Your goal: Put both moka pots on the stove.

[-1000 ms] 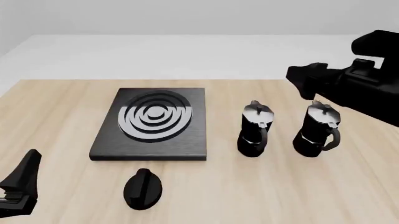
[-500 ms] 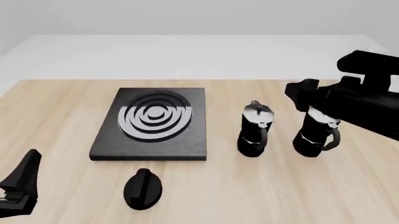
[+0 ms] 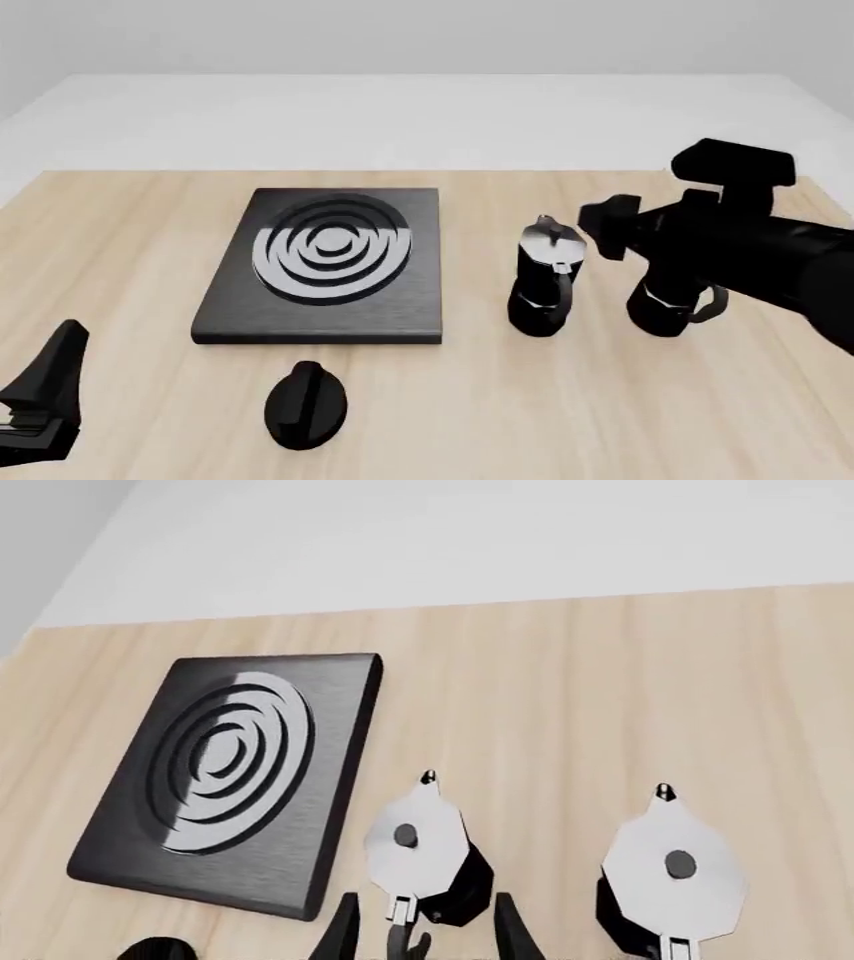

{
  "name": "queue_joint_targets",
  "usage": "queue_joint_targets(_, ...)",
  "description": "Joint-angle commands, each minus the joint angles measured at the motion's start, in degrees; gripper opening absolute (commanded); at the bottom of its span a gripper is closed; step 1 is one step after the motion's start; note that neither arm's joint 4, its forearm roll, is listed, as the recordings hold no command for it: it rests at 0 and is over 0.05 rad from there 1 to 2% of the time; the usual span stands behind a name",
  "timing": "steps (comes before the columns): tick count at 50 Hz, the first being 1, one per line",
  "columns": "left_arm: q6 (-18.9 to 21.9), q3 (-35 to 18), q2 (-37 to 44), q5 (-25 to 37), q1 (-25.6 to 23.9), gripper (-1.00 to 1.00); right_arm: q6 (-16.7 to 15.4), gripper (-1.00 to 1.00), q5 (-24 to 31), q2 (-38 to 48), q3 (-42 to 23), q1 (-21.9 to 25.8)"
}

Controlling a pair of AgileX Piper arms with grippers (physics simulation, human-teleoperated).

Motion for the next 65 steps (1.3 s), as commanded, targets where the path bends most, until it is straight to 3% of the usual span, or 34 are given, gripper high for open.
queue_joint_targets(1,0.0,0.0,0.0,0.0,0.01,1.0,1.24,1.0,-1.66,2.58,0.72,0.85)
queue_joint_targets(9,-0.01,0.0,-0.01,0.0,0.0,1.0,2.79,1.0,-3.12,4.86,0.93,1.96)
queue_joint_targets(65,0.0,0.0,-0.01,0.0,0.0,1.0,4.72,1.0,-8.77,14.53,3.04,5.1)
